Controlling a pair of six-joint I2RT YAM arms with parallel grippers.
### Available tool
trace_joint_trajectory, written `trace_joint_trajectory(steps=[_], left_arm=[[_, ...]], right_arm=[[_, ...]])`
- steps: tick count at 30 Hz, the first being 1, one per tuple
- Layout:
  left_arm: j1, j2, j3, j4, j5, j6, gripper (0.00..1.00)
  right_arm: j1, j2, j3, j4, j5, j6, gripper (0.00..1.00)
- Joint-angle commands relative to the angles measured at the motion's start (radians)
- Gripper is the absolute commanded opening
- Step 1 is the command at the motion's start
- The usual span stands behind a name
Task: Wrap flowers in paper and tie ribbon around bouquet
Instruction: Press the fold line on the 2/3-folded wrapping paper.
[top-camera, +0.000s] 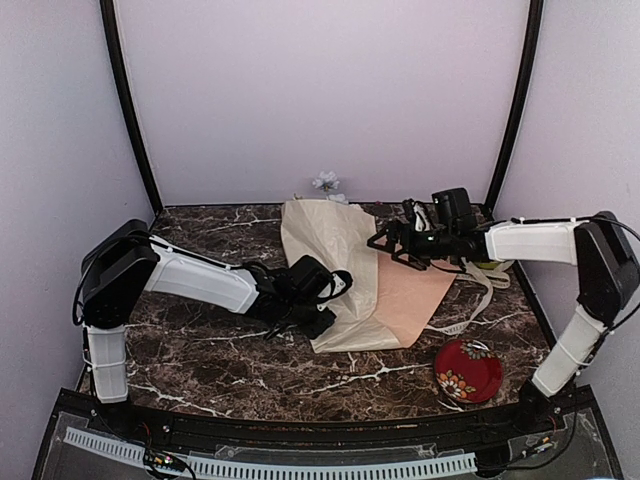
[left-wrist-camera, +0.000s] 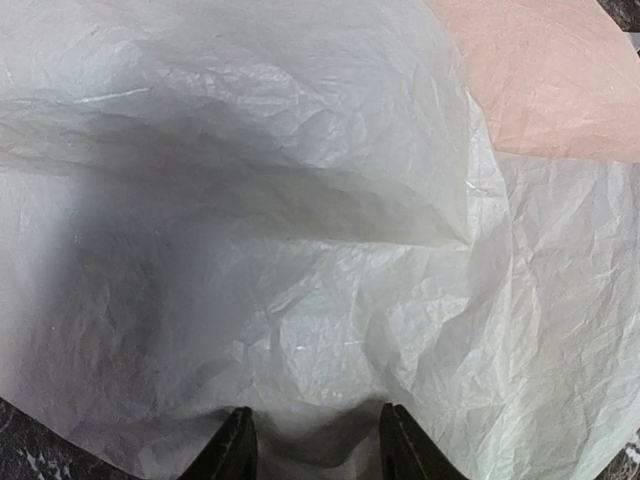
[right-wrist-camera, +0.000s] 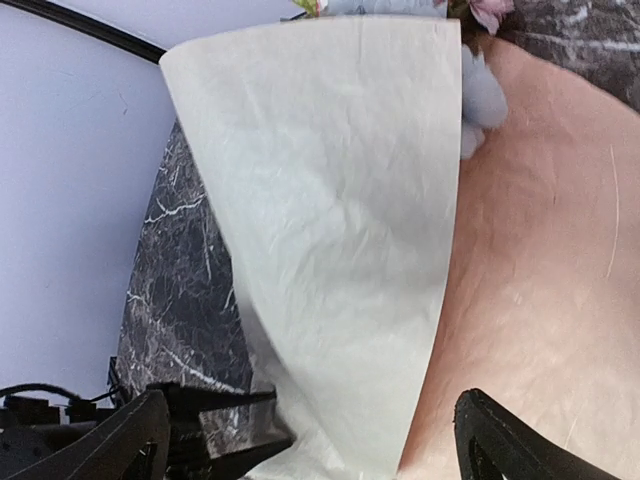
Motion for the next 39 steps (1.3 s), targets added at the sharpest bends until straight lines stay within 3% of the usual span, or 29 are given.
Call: trace_joint_trajectory(steps=[1, 4, 9, 11, 15, 18, 25, 36, 39], left_arm=[[-0.001, 0.012, -0.04, -0.098, 0.057, 0.034, 0.43], [-0.001, 0.012, -0.044, -0.106, 0.067, 0.03, 0.43], [-0.001, 0.012, -0.054, -0.106, 0.09, 0.026, 0.42], [-0.001, 0.012, -0.057, -0.107, 0.101, 0.028, 0.42], [-0.001, 0.012, -0.065, -0.122, 0.114, 0.034, 0.42], [-0.001, 0.012, -0.082, -0.132, 0.13, 0.043, 0.42], [-0.002, 0.009, -0.119, -0.161, 0.206, 0.054, 0.41], [-0.002, -0.009, -0.126, -0.163, 0.226, 0.069, 0.41], [-0.002, -0.008, -0.128, -0.161, 0.227, 0.075, 0.41]], right_arm=[[-0.071, 0.178, 0.144, -0.048, -0.134, -0.187, 1.0], [-0.079, 0.287, 0.236, -0.032, -0.261, -0.213, 1.0], [-0.084, 0.395, 0.308, -0.012, -0.321, -0.197, 0.99], [-0.084, 0.417, 0.292, 0.085, -0.411, -0.144, 0.9], [-0.087, 0.455, 0.304, 0.214, -0.478, -0.069, 0.41], [-0.1, 0.464, 0.324, 0.212, -0.409, -0.059, 0.0], [-0.144, 0.502, 0.325, 0.189, -0.194, 0.003, 0.0], [-0.145, 0.527, 0.347, 0.028, -0.047, -0.022, 0.0], [-0.136, 0.485, 0.311, 0.035, -0.033, -0.019, 0.14]])
